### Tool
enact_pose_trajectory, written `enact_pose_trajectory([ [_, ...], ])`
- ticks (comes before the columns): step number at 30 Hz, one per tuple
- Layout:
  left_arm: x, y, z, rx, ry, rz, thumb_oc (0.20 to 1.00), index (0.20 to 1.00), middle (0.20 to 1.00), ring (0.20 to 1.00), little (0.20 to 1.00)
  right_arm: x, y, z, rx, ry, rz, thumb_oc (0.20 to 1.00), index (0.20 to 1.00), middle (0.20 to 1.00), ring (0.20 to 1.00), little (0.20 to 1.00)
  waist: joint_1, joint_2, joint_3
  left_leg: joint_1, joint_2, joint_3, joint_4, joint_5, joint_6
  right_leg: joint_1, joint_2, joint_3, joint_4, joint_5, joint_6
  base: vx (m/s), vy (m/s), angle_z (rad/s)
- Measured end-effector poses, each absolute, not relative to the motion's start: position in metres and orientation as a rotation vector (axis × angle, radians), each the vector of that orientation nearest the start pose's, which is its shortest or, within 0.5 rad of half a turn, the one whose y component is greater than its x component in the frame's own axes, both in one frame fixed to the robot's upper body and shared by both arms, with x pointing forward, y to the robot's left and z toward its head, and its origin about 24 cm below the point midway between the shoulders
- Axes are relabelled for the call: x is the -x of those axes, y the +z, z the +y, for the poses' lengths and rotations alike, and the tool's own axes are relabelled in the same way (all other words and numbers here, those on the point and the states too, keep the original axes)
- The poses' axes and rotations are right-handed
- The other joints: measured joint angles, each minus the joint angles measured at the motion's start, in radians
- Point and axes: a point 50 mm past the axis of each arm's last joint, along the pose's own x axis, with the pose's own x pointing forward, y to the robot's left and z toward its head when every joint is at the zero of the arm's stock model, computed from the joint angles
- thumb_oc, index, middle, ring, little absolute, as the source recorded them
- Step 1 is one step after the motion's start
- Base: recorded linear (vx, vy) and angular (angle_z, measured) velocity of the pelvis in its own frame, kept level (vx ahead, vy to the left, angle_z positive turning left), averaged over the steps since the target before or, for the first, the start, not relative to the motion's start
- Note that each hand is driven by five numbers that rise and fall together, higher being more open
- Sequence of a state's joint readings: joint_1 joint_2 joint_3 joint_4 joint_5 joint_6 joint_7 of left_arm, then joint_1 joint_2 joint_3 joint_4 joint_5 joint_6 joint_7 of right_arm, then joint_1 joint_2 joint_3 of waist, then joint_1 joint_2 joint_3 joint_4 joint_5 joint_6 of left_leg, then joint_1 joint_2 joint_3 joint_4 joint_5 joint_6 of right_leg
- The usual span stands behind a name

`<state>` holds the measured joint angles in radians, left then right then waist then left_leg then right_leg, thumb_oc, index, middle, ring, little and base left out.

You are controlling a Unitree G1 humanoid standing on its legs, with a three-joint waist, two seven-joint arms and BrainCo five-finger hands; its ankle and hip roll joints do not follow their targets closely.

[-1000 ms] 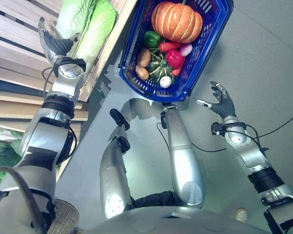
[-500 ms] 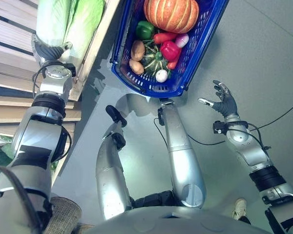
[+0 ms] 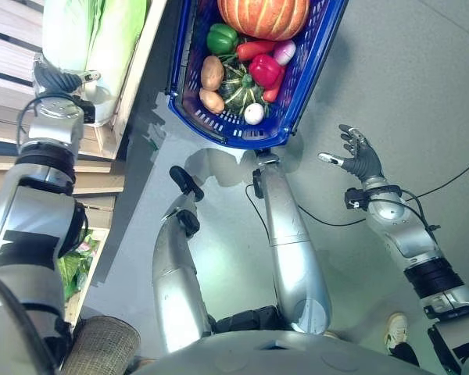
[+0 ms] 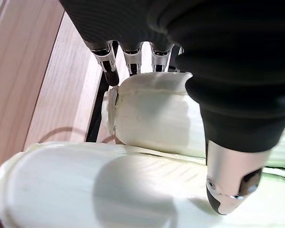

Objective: Pick up fruits and vegetables into the basket

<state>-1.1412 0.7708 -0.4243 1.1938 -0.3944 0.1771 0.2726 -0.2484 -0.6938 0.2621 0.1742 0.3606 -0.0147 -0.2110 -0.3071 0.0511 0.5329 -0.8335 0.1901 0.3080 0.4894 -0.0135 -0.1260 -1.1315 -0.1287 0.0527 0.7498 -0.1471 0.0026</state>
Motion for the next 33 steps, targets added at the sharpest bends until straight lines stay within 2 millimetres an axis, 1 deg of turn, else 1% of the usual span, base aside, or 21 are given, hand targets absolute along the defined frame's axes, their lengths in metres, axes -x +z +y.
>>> enact_pose_trajectory([
  [2, -0.378, 0.203, 0.341, -0.449, 0.605, 0.210, 1.000, 1.000, 1.000, 1.000, 1.000, -0.296, 0.088, -0.241, 0.362, -0.048, -0.009, 1.000, 1.000, 1.000, 1.000, 1.000, -0.005, 0.002, -0.022, -0.013, -0.001, 0.007, -0.001, -0.002, 0.003, -0.019, 0.001, 0.012, -0.013, 0.009, 0.015, 0.00, 0.035, -0.16],
  [3, -0.377, 0.203, 0.344, -0.436, 0.594, 0.222, 0.821, 0.821, 0.821, 0.821, 0.821, -0.296, 0.088, -0.241, 0.362, -0.048, -0.007, 1.000, 1.000, 1.000, 1.000, 1.000, -0.008, 0.002, -0.024, -0.013, -0.003, 0.010, -0.006, -0.002, 0.004, -0.020, 0.001, 0.015, -0.025, 0.014, 0.023, 0.00, 0.019, -0.13],
  [4, -0.375, 0.203, 0.346, -0.425, 0.584, 0.237, 0.407, 0.407, 0.407, 0.407, 0.407, -0.296, 0.088, -0.241, 0.362, -0.046, -0.003, 1.000, 1.000, 1.000, 1.000, 1.000, -0.013, 0.002, -0.029, -0.014, -0.004, 0.010, -0.009, -0.001, 0.006, -0.019, 0.001, 0.017, -0.033, 0.016, 0.025, 0.00, 0.009, -0.08],
  [5, -0.375, 0.201, 0.348, -0.402, 0.573, 0.246, 0.200, 0.200, 0.200, 0.200, 0.200, -0.295, 0.086, -0.242, 0.362, -0.043, 0.005, 1.000, 1.000, 1.000, 1.000, 1.000, -0.018, 0.002, -0.035, -0.015, -0.005, 0.013, -0.012, 0.000, 0.008, -0.018, 0.000, 0.019, -0.038, 0.021, 0.033, 0.00, 0.000, 0.00],
  [8, -0.374, 0.200, 0.347, -0.381, 0.561, 0.251, 0.200, 0.200, 0.200, 0.200, 0.200, -0.293, 0.083, -0.242, 0.361, -0.040, 0.022, 1.000, 1.000, 1.000, 1.000, 1.000, -0.027, 0.002, -0.044, -0.005, -0.019, 0.019, -0.034, 0.005, 0.014, -0.012, -0.004, 0.030, -0.042, 0.021, 0.033, 0.00, 0.010, 0.12],
  [9, -0.375, 0.199, 0.347, -0.362, 0.551, 0.251, 0.200, 0.200, 0.200, 0.200, 0.200, -0.293, 0.083, -0.242, 0.361, -0.040, 0.023, 1.000, 1.000, 1.000, 1.000, 1.000, -0.026, 0.002, -0.044, 0.002, -0.020, 0.026, -0.039, 0.009, 0.018, -0.007, -0.005, 0.032, -0.042, 0.027, 0.033, 0.00, 0.006, 0.17],
  [10, -0.375, 0.197, 0.346, -0.352, 0.534, 0.254, 0.200, 0.200, 0.200, 0.200, 0.200, -0.293, 0.083, -0.242, 0.361, -0.040, 0.023, 1.000, 1.000, 1.000, 1.000, 1.000, -0.029, 0.002, -0.044, 0.011, -0.022, 0.033, -0.041, 0.011, 0.021, 0.002, -0.004, 0.038, -0.042, 0.047, 0.027, 0.00, -0.002, 0.15],
  [11, -0.375, 0.193, 0.344, -0.346, 0.515, 0.262, 0.200, 0.200, 0.200, 0.200, 0.200, -0.294, 0.084, -0.242, 0.361, -0.040, 0.022, 1.000, 1.000, 1.000, 1.000, 1.000, -0.028, 0.002, -0.044, 0.025, -0.027, 0.035, -0.041, 0.010, 0.022, 0.013, -0.002, 0.045, -0.040, 0.051, 0.018, 0.00, -0.004, 0.05],
  [13, -0.374, 0.186, 0.344, -0.322, 0.490, 0.277, 0.200, 0.200, 0.200, 0.200, 0.200, -0.297, 0.089, -0.239, 0.357, -0.032, 0.003, 1.000, 1.000, 1.000, 1.000, 1.000, -0.023, 0.002, -0.044, 0.050, -0.031, 0.035, -0.045, 0.002, 0.017, 0.039, 0.000, 0.045, -0.050, 0.049, 0.014, 0.00, 0.000, -0.10],
  [14, -0.374, 0.179, 0.343, -0.311, 0.474, 0.295, 0.200, 0.200, 0.200, 0.200, 0.200, -0.297, 0.092, -0.238, 0.355, -0.030, -0.010, 1.000, 1.000, 1.000, 1.000, 1.000, -0.023, 0.002, -0.044, 0.069, -0.031, 0.035, -0.045, -0.007, 0.015, 0.059, -0.001, 0.044, -0.050, 0.045, 0.011, 0.01, 0.009, -0.10],
  [16, -0.373, 0.171, 0.341, -0.289, 0.466, 0.312, 0.200, 0.200, 0.200, 0.200, 0.200, -0.297, 0.096, -0.238, 0.351, -0.029, -0.030, 1.000, 1.000, 1.000, 1.000, 1.000, -0.026, 0.002, -0.044, 0.085, -0.033, 0.034, -0.045, -0.017, 0.017, 0.078, -0.008, 0.039, -0.052, 0.042, 0.016, 0.00, 0.007, -0.02],
  [21, -0.377, 0.161, 0.330, -0.243, 0.463, 0.312, 0.200, 0.200, 0.200, 0.200, 0.200, -0.297, 0.102, -0.234, 0.351, -0.019, -0.055, 1.000, 1.000, 1.000, 1.000, 1.000, -0.030, 0.002, -0.043, 0.108, -0.052, 0.034, -0.042, -0.023, 0.029, 0.106, -0.027, 0.037, -0.051, 0.033, 0.027, 0.02, 0.012, 0.08],
  [22, -0.377, 0.159, 0.328, -0.238, 0.475, 0.309, 0.200, 0.200, 0.200, 0.200, 0.200, -0.297, 0.102, -0.234, 0.351, -0.018, -0.057, 1.000, 1.000, 1.000, 1.000, 1.000, -0.032, 0.002, -0.043, 0.120, -0.053, 0.035, -0.042, -0.024, 0.031, 0.119, -0.030, 0.037, -0.051, 0.032, 0.028, 0.03, 0.012, 0.06],
  [25, -0.376, 0.141, 0.320, -0.189, 0.524, 0.289, 0.200, 0.200, 0.200, 0.200, 0.200, -0.296, 0.104, -0.232, 0.351, -0.016, -0.066, 1.000, 1.000, 1.000, 1.000, 1.000, -0.032, 0.001, -0.043, 0.157, -0.053, 0.034, -0.046, -0.025, 0.032, 0.154, -0.032, 0.036, -0.051, 0.020, 0.035, 0.01, -0.017, 0.02],
  [28, -0.373, 0.126, 0.313, -0.157, 0.577, 0.249, 0.200, 0.200, 0.200, 0.200, 0.200, -0.293, 0.114, -0.223, 0.351, 0.013, -0.128, 1.000, 1.000, 1.000, 1.000, 1.000, -0.031, 0.000, -0.042, 0.183, -0.052, 0.026, -0.053, -0.022, 0.026, 0.182, -0.032, 0.022, -0.050, 0.016, 0.029, 0.01, -0.099, 0.04],
  [32, -0.369, 0.108, 0.292, -0.122, 0.589, 0.179, 0.200, 0.200, 0.200, 0.200, 0.200, -0.290, 0.123, -0.215, 0.354, 0.031, -0.202, 1.000, 1.000, 1.000, 1.000, 1.000, -0.015, -0.002, -0.037, 0.232, -0.049, 0.003, -0.067, -0.013, 0.015, 0.242, -0.032, -0.005, -0.051, 0.006, 0.015, -0.01, -0.096, 0.11],
  [33, -0.369, 0.104, 0.285, -0.114, 0.579, 0.164, 0.200, 0.200, 0.200, 0.200, 0.200, -0.289, 0.127, -0.213, 0.352, 0.039, -0.228, 1.000, 1.000, 1.000, 1.000, 1.000, -0.002, -0.003, -0.037, 0.246, -0.049, -0.004, -0.075, -0.011, 0.012, 0.258, -0.032, -0.013, -0.053, 0.003, 0.014, -0.01, -0.091, 0.11],
])
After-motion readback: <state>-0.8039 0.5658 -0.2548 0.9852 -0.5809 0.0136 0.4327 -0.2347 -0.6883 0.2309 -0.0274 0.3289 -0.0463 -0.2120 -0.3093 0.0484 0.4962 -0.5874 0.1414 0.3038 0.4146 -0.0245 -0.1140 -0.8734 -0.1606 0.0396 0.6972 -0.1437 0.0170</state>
